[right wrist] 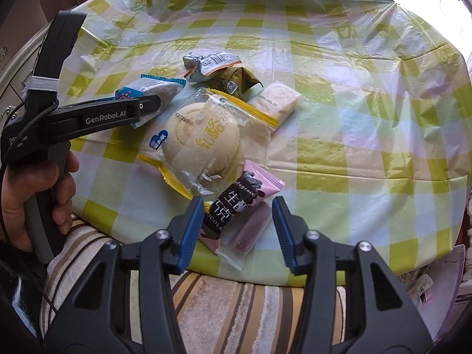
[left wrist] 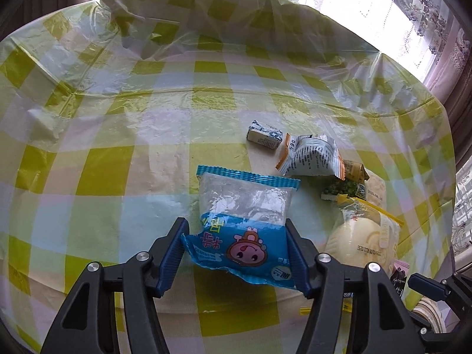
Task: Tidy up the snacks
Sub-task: 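Grasp the blue candy bag with the left tool while the right tool grasps the pink chocolate bar, then carry the blue candy bag and pink chocolate bar with both tools over the box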
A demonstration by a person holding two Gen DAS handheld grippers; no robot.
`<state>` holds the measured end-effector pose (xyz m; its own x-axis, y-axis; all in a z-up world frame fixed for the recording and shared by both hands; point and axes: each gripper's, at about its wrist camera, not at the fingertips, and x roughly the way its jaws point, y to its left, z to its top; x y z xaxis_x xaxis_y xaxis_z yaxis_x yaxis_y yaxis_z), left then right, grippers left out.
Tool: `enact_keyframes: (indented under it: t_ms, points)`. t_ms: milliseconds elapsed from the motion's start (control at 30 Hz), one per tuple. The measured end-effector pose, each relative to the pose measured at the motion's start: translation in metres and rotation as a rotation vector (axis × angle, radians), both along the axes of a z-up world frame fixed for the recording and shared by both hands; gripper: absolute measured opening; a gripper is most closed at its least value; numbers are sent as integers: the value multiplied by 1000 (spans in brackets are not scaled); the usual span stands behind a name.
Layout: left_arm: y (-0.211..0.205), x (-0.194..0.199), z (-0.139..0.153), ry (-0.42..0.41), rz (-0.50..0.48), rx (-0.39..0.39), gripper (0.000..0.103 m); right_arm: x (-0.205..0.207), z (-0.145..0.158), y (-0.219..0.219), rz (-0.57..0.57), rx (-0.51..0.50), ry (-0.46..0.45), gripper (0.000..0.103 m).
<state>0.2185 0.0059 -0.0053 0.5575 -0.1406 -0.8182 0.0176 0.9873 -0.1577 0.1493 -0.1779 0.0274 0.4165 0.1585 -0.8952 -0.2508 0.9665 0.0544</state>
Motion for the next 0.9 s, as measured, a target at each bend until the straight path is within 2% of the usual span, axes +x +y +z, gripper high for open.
enact_keyframes:
  t_ms: [133,267,600,633,900]
  points:
    - [8,-3,0,-4,20,-23,63,3,-5,10,25,-16,14,40]
    - [16,-6,0,-10,41,-39,63,7,-8,17,44,-8,23,36]
    - [37,-16,2,-32,118,-38,60,19,-21,17,3,3,49,29]
    - [37,-17,2,-33,122,-33,59,18,-21,15,-4,1,47,24]
    - [45,-30,10,-63,167,-4,56,14,-15,12,-18,8,9,22]
